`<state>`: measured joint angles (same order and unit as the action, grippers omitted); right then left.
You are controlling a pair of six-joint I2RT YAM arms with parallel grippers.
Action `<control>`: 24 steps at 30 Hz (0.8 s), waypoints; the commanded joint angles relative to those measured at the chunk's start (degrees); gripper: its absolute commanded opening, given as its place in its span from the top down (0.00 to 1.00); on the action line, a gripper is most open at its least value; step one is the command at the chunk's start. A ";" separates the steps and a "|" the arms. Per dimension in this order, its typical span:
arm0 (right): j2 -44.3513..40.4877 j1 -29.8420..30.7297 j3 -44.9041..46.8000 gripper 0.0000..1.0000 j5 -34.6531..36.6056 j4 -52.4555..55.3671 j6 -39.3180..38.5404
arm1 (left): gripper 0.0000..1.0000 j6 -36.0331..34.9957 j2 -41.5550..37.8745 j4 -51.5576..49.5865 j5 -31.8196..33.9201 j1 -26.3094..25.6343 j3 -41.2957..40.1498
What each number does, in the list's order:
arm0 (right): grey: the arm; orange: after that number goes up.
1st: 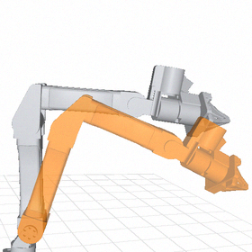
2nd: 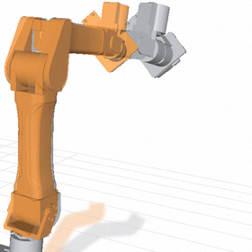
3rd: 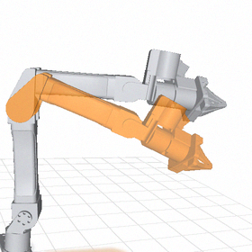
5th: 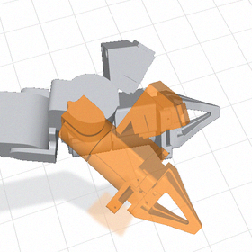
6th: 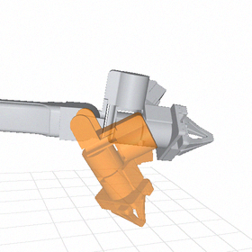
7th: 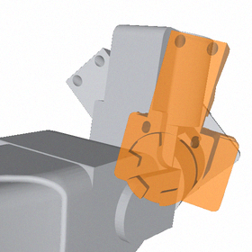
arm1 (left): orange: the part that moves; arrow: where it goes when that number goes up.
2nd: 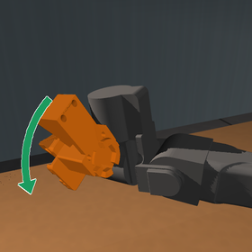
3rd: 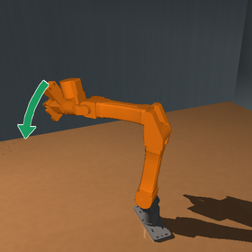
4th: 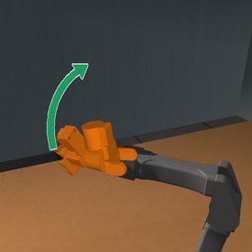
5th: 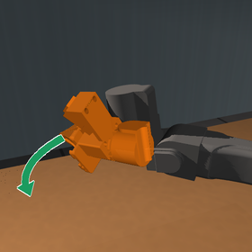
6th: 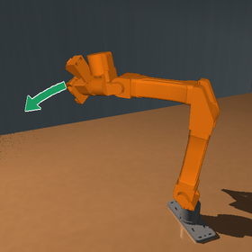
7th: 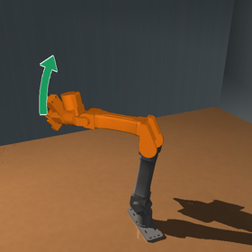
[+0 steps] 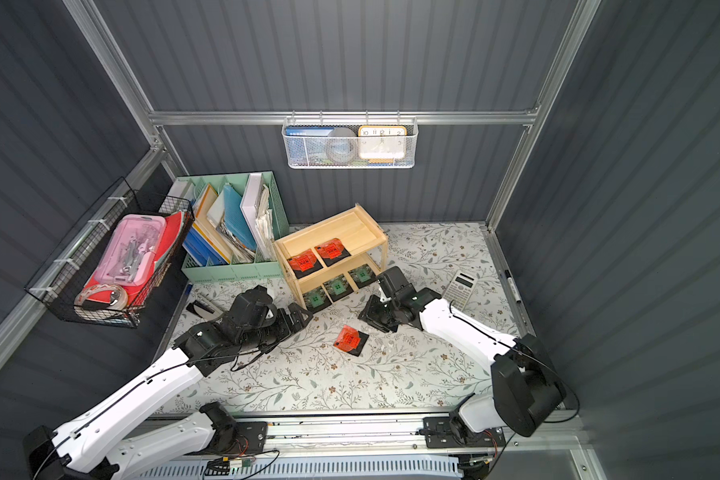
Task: Place the tea bags on the shelf by color
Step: Adjust the tea bag at the center of the board.
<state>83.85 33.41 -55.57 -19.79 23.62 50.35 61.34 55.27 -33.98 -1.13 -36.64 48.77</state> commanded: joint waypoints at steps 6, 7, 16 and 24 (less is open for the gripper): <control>9.72 -0.32 -3.18 0.62 -3.66 -1.22 -7.02 | 0.00 4.77 -4.35 -0.57 0.59 0.34 -3.43; 10.62 -0.27 -3.35 0.62 -3.83 -1.60 -7.08 | 0.00 5.08 -4.56 -0.96 0.68 0.30 -3.38; 15.92 -0.45 -5.28 0.62 -2.26 -2.30 -7.28 | 0.00 6.86 -5.47 -2.18 0.93 0.32 -4.04; 18.39 -0.49 -6.39 0.62 -1.14 -1.33 -8.31 | 0.00 7.67 -6.29 -3.63 1.78 0.34 -4.23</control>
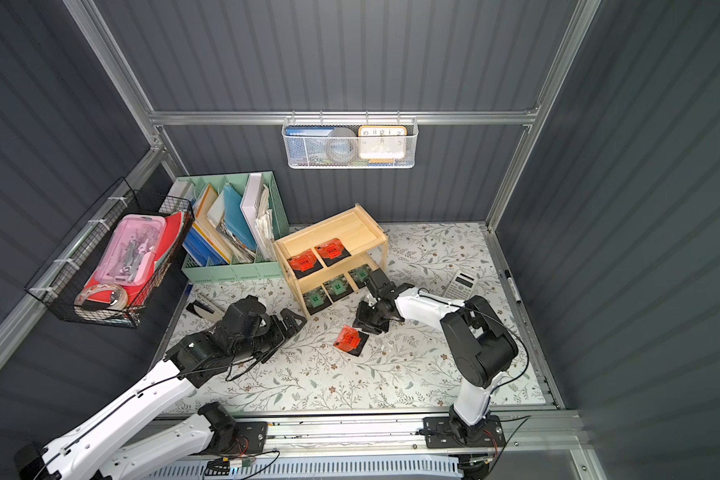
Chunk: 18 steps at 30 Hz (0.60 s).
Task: Place the tea bags on the shelf by color
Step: Adjust the tea bag at the center of the board.
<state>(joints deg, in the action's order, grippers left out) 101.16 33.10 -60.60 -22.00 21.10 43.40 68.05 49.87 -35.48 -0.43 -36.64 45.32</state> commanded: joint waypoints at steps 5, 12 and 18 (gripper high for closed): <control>1.53 -0.15 -1.36 0.62 2.12 2.44 -2.59 | 0.00 1.19 -0.90 -2.22 1.22 0.31 -0.80; 2.28 -0.14 -0.78 0.62 2.04 2.91 -3.32 | 0.00 1.29 -0.51 -2.05 1.22 0.32 -0.92; 2.61 -0.19 -0.23 0.62 1.48 2.65 -3.36 | 0.00 1.35 -0.39 -1.87 0.94 0.31 -1.03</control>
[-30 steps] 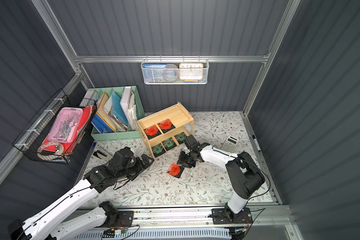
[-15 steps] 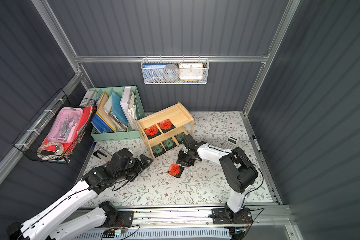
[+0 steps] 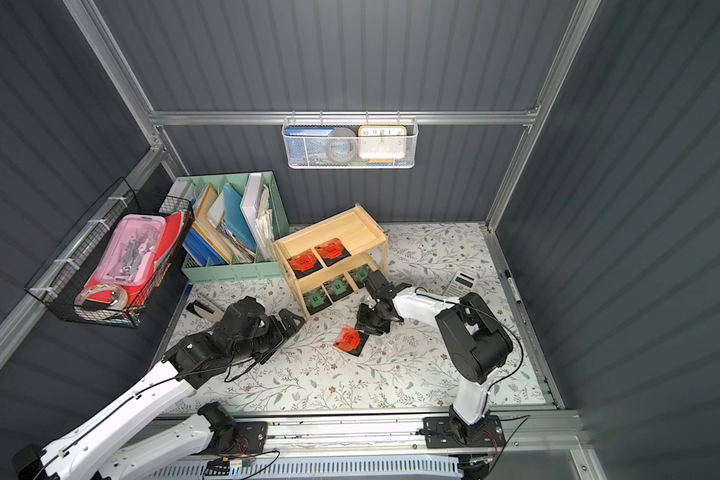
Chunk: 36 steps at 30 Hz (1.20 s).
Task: Place the tea bags on the shelf by color
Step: Adjust the tea bag at the center of the board.
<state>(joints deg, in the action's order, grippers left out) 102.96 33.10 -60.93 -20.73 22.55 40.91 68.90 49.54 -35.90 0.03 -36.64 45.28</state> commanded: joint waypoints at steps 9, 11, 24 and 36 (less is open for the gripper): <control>0.14 0.43 1.93 0.62 -1.59 1.03 0.24 | 0.00 0.36 0.55 -0.34 -0.42 0.30 -1.94; -0.07 0.78 2.28 0.62 -1.84 1.10 0.47 | 0.00 0.30 0.84 -0.12 -0.65 0.26 -2.43; -2.12 4.76 5.03 0.62 -3.41 -0.02 3.66 | 0.00 0.08 4.50 4.79 -1.13 0.28 -4.37; -11.84 4.25 9.24 0.10 -0.43 0.66 6.76 | 0.03 -1.77 12.58 14.21 -3.89 0.31 -4.56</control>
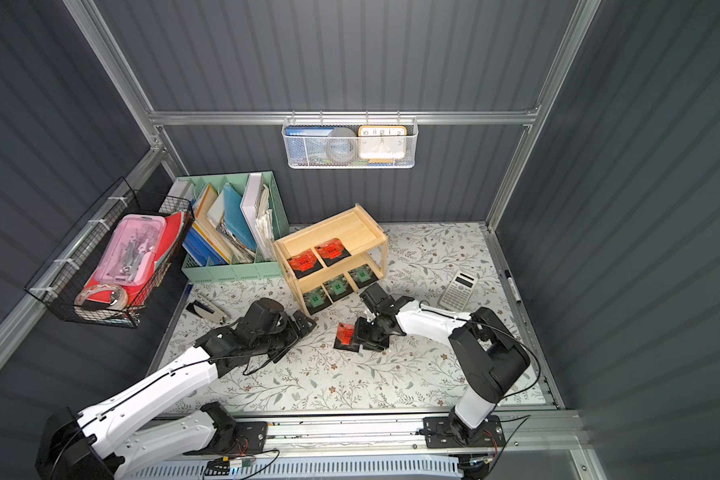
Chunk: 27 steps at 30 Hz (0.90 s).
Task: Place the tea bags on the shelf by color
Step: Adjust the tea bag at the center of the board.
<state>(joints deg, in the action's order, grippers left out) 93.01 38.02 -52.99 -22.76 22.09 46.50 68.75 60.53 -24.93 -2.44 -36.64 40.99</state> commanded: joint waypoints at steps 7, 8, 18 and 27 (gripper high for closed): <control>-8.06 -3.15 5.54 0.01 1.63 1.06 2.81 | 0.05 -3.70 6.89 8.36 -3.03 0.01 0.18; -8.92 -3.46 6.00 0.01 2.03 1.64 3.04 | 0.05 -4.02 7.65 9.12 -3.23 -0.01 0.23; -19.89 -6.66 11.23 0.01 3.17 1.83 6.16 | 0.07 -6.47 15.96 15.95 -3.80 -2.30 0.46; -27.80 -8.79 15.87 0.01 3.99 -0.48 9.18 | 0.07 -8.11 22.89 19.83 -3.49 -4.54 1.10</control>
<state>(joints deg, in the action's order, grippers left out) 65.65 29.95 -38.89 -19.29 22.52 53.71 62.63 81.95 -7.16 -5.82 -40.77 41.04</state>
